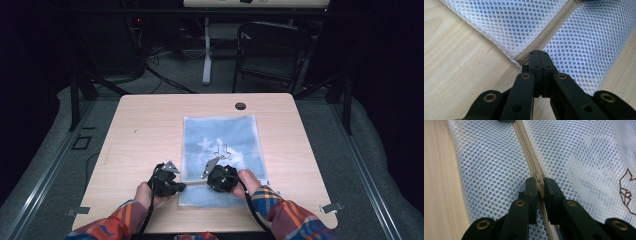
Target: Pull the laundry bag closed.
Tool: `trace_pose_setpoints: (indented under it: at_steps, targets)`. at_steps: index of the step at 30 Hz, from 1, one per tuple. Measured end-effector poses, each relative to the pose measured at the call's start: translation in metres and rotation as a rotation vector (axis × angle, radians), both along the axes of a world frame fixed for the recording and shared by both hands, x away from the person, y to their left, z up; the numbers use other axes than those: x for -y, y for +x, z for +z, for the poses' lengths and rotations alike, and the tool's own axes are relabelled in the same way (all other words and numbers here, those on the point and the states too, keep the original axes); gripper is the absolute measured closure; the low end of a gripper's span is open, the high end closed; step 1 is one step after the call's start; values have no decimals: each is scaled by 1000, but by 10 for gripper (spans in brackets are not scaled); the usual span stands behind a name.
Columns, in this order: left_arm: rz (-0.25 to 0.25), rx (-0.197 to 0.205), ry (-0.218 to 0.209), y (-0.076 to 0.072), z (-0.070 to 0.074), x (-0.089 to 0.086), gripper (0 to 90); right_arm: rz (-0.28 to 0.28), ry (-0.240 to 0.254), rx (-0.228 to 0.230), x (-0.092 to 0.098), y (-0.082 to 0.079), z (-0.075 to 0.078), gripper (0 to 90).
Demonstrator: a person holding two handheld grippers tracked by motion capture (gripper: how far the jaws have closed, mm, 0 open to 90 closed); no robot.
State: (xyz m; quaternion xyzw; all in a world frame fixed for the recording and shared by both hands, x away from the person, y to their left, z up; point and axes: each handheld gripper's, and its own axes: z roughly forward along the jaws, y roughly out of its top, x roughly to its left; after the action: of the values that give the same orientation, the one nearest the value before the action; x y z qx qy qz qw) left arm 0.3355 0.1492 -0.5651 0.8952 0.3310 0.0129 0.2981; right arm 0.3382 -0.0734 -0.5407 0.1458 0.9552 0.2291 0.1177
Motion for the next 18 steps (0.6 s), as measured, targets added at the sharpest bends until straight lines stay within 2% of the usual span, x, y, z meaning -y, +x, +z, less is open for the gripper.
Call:
trace_pose_setpoints:
  at_steps: [18]
  targets:
    - [0,1,0,0,0,0,900,-11,-13,6,7,0,1,819]
